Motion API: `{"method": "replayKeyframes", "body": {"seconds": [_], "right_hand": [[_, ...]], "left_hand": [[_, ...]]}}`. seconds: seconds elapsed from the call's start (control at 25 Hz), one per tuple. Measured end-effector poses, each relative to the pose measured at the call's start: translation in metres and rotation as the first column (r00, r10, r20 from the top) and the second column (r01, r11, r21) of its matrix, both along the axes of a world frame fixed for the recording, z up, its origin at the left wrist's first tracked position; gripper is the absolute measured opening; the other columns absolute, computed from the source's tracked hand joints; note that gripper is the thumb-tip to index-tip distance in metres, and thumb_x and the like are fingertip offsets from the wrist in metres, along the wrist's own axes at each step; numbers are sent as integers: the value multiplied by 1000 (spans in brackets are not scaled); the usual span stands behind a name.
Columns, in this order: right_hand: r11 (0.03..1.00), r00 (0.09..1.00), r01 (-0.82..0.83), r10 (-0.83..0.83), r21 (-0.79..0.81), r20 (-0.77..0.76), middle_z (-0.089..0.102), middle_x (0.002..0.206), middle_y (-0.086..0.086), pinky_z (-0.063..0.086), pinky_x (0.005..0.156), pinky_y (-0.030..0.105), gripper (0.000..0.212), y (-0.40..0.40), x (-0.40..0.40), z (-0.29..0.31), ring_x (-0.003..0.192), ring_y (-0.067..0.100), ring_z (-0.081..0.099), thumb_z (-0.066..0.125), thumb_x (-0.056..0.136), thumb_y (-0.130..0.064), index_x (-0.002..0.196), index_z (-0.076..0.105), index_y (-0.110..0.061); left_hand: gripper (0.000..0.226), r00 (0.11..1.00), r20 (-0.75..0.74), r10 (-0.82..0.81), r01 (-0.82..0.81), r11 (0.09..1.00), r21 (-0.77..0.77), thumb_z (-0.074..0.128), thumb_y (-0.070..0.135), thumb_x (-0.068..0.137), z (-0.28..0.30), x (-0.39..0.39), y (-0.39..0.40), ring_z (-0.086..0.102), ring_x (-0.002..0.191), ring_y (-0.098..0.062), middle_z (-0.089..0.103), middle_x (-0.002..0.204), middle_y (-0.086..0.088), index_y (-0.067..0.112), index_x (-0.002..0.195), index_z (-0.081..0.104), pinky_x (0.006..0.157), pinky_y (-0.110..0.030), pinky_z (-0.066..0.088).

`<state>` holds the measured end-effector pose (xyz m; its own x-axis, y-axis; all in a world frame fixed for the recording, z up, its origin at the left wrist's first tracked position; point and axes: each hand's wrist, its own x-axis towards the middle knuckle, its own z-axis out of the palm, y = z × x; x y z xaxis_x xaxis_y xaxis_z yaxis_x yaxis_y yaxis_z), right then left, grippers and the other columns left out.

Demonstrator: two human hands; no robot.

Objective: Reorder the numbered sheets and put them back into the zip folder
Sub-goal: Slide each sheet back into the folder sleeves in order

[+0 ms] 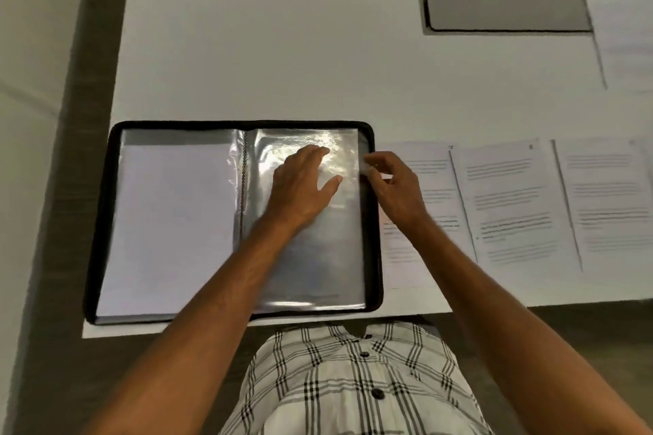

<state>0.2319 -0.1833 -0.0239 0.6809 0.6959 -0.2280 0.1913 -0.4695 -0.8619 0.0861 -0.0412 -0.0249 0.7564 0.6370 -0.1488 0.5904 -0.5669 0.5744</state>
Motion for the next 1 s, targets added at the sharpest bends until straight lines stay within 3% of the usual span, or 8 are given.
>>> {"method": "replayKeyframes", "body": {"seconds": [0.08,0.28,0.64,0.84,1.0], "right_hand": [[997,996,73,-72,-9,44,68,126,-9,45,83,7,25,-26,40,0,109,1,63,60,105,-22,129,66,-19],[972,971,233,-233,13,60,68,125,-15,54,96,29,26,-94,152,-4,117,3,64,61,103,-20,127,67,-24],[918,916,396,-397,19,53,67,130,-13,52,103,29,27,-198,354,-18,122,6,60,59,104,-17,127,65,-29],[886,882,464,-463,14,88,65,135,-10,50,107,29,28,-225,449,-21,127,10,58,56,106,-18,131,65,-24],[846,841,532,-533,31,97,64,138,-6,48,113,37,28,-234,512,-30,130,14,57,56,105,-17,132,64,-21]], "left_hand": [[59,998,-17,-63,63,998,18,66,48,92,4,43,-14,48,136,-26,53,148,-3,20,142,53,111,-43,39],[60,987,-39,-159,159,987,-3,61,49,97,12,154,-63,40,142,-24,44,156,-1,22,148,47,116,-43,30],[56,968,-1,-252,251,965,-79,61,50,97,5,383,-152,43,138,-21,46,154,4,26,145,47,115,-43,36],[57,947,-12,-320,319,945,-67,60,49,97,2,490,-180,41,140,-21,43,155,5,26,147,45,114,-40,34],[60,934,-58,-354,349,934,-82,59,48,98,-7,556,-186,37,143,-21,41,157,5,25,150,42,115,-40,34]]}}
